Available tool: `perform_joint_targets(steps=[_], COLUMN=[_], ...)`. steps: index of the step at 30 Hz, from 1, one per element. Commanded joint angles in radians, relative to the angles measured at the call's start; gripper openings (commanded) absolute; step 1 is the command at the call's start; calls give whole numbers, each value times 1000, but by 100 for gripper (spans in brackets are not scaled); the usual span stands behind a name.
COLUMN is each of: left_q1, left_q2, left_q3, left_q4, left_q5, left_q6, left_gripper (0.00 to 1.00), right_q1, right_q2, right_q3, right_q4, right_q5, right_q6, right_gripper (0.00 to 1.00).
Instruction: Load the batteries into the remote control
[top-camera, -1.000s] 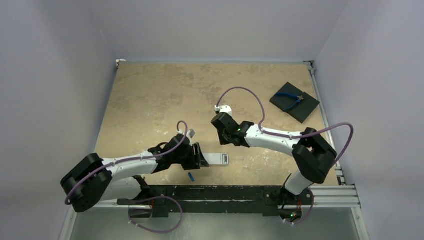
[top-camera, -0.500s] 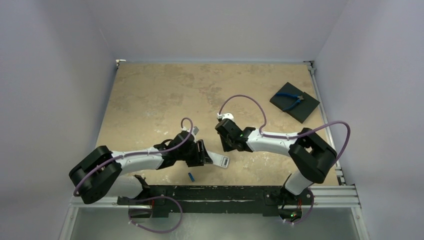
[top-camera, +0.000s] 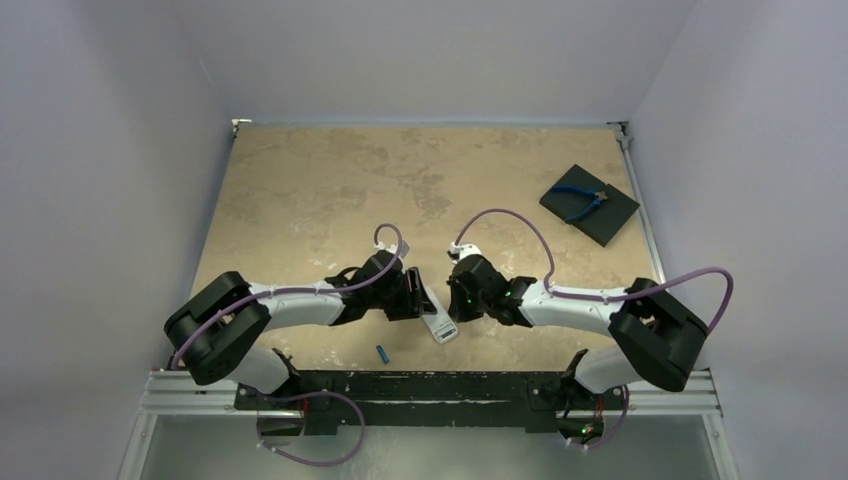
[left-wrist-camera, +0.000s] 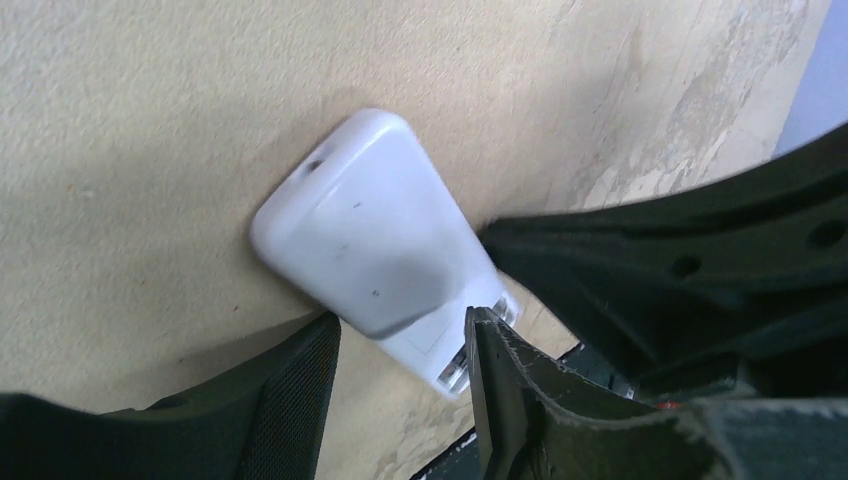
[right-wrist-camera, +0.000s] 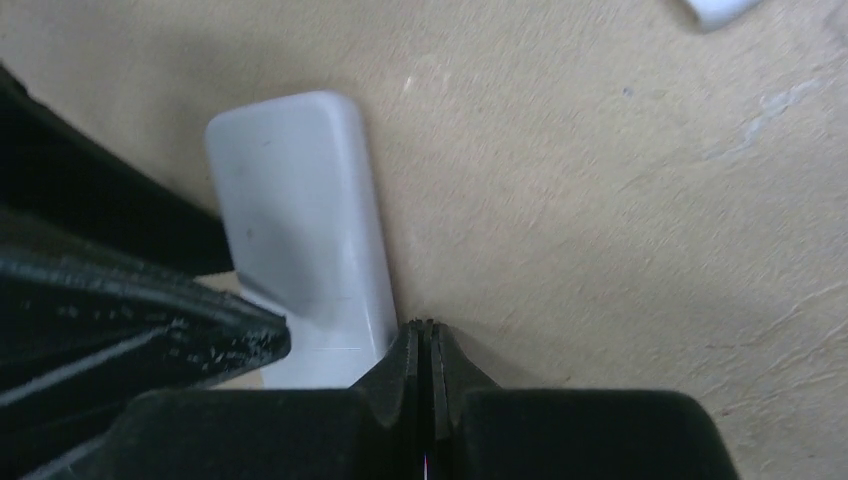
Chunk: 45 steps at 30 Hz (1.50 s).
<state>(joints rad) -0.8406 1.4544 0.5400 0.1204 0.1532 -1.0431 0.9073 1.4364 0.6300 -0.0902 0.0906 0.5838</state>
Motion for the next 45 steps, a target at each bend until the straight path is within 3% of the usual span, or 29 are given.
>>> perform_joint_targets(steps=[1,13,15,25,37,45], left_q1=[-5,-7,-5,-6,-6,-5], left_q2=[49,95,64,-111,-350,-491], left_q3=[45,107,103,95,139,97], left_q4=[28,-9,-40,-215,-458,-619], left_q5=[-21,-21,-48,-128,-245,-288], left_q6=[41,84,93,129,186,138], left_gripper=[49,48,48,48,48,48], right_q1=[25,45,45,55,237,271], right_q2=[-71,-232,-266,-381,-328,-283], right_q3=[-61,-98,-94,-65,45,94], right_q4=[35,-39,-59,-92,-123,-127], right_q5=[-86,-14,-3,-34,47,58], right_q6=[57,99,100,49,63,56], right_gripper=[0,0,0,26,35,37])
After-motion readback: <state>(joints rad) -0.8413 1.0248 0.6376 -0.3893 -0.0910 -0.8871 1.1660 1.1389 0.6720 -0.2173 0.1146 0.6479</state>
